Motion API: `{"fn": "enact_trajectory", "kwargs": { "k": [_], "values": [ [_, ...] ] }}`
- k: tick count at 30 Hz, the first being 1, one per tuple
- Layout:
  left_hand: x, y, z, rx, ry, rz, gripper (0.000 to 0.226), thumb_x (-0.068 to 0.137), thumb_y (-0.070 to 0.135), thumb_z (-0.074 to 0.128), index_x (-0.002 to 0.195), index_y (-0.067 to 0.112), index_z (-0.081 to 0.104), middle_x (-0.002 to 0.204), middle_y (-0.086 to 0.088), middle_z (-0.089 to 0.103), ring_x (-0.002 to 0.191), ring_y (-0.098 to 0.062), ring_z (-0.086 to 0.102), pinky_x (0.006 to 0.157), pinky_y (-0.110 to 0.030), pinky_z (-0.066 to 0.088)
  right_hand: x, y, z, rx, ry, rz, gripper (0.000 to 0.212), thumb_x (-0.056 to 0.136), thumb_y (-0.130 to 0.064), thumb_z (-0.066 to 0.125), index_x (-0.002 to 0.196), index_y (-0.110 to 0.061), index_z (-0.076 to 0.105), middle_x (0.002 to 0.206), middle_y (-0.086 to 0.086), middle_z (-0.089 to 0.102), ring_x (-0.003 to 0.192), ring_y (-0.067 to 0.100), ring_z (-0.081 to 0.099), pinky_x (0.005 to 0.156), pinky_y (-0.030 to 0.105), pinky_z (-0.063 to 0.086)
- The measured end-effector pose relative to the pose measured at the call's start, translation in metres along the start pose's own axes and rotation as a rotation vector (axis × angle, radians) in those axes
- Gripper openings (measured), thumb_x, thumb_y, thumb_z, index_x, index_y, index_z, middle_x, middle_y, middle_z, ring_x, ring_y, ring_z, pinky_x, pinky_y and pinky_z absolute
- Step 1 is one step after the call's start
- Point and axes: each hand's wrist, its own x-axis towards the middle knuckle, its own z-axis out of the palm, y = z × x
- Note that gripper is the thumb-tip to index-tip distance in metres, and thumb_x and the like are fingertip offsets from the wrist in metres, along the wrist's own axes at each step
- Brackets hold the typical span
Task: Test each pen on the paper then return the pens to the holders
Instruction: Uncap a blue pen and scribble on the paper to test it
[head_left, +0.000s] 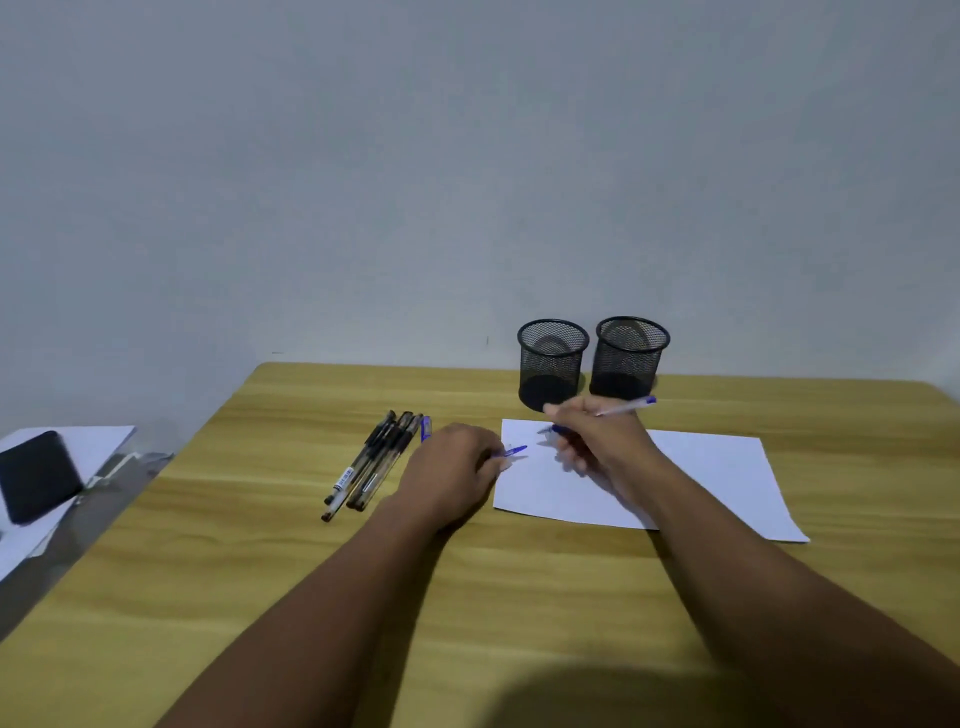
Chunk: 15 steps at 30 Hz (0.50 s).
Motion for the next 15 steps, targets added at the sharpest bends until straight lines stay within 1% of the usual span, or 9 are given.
{"fn": "enact_trajectory", "kwargs": {
  "k": [1, 3, 5, 7, 9, 12, 15],
  "values": [
    [-0.002, 0.000, 0.003, 0.019, 0.012, 0.024, 0.019, 0.095, 0.043, 0.060, 0.092, 0.026, 0.070, 0.093, 0.009, 0.069, 0.094, -0.018, 0.060, 0.069, -0.034, 0.049, -0.001, 0.005, -0.003, 0.000, 0.036, 0.001, 0.011, 0.093, -0.012, 0.071, 0.087, -0.004, 0.066, 0.060, 0.011, 0.060, 0.047, 0.017, 0.048, 0.040, 0.022, 0.035],
    [-0.005, 0.000, 0.007, 0.052, 0.052, 0.087, 0.023, 0.094, 0.045, 0.060, 0.100, 0.027, 0.073, 0.110, 0.010, 0.069, 0.109, -0.014, 0.056, 0.076, -0.034, 0.053, -0.001, 0.008, -0.011, -0.007, 0.065, 0.012, 0.009, 0.092, -0.004, 0.067, 0.084, -0.003, 0.065, 0.059, 0.012, 0.058, 0.044, 0.015, 0.046, 0.039, 0.020, 0.036],
    [-0.008, 0.002, 0.011, 0.051, 0.073, 0.137, 0.025, 0.093, 0.047, 0.060, 0.100, 0.027, 0.073, 0.129, 0.011, 0.063, 0.126, -0.012, 0.048, 0.082, -0.035, 0.054, -0.002, 0.005, -0.018, -0.047, 0.049, 0.014, 0.011, 0.091, -0.002, 0.065, 0.080, -0.003, 0.066, 0.061, 0.016, 0.062, 0.044, 0.018, 0.051, 0.040, 0.022, 0.038],
    [-0.008, 0.003, 0.014, 0.021, 0.060, 0.159, 0.023, 0.093, 0.047, 0.059, 0.098, 0.027, 0.071, 0.138, 0.012, 0.058, 0.134, -0.010, 0.044, 0.087, -0.035, 0.054, 0.002, 0.002, -0.021, -0.084, 0.033, -0.004, 0.015, 0.091, -0.004, 0.062, 0.076, -0.004, 0.066, 0.065, 0.021, 0.065, 0.045, 0.022, 0.054, 0.040, 0.022, 0.035],
    [-0.008, 0.004, 0.016, -0.008, 0.044, 0.146, 0.023, 0.093, 0.047, 0.058, 0.098, 0.027, 0.068, 0.137, 0.014, 0.060, 0.129, -0.008, 0.050, 0.090, -0.037, 0.054, 0.011, 0.001, -0.015, -0.051, 0.040, -0.034, 0.017, 0.092, -0.005, 0.062, 0.075, -0.003, 0.064, 0.063, 0.020, 0.066, 0.042, 0.023, 0.056, 0.038, 0.022, 0.035],
    [-0.010, 0.003, 0.017, -0.013, 0.050, 0.142, 0.020, 0.093, 0.046, 0.055, 0.100, 0.029, 0.063, 0.130, 0.015, 0.064, 0.121, -0.009, 0.057, 0.086, -0.037, 0.055, 0.028, 0.001, 0.003, 0.058, 0.055, -0.106, 0.025, 0.094, -0.003, 0.064, 0.070, -0.002, 0.058, 0.055, 0.019, 0.061, 0.039, 0.024, 0.055, 0.036, 0.023, 0.042],
    [-0.012, 0.004, 0.017, -0.006, 0.066, 0.149, 0.020, 0.094, 0.045, 0.054, 0.102, 0.029, 0.062, 0.129, 0.015, 0.065, 0.116, -0.009, 0.059, 0.082, -0.035, 0.056, 0.040, 0.010, 0.015, 0.028, 0.078, -0.151, 0.028, 0.099, -0.009, 0.064, 0.073, 0.000, 0.057, 0.061, 0.025, 0.057, 0.038, 0.023, 0.054, 0.035, 0.021, 0.040]
  ]
}}
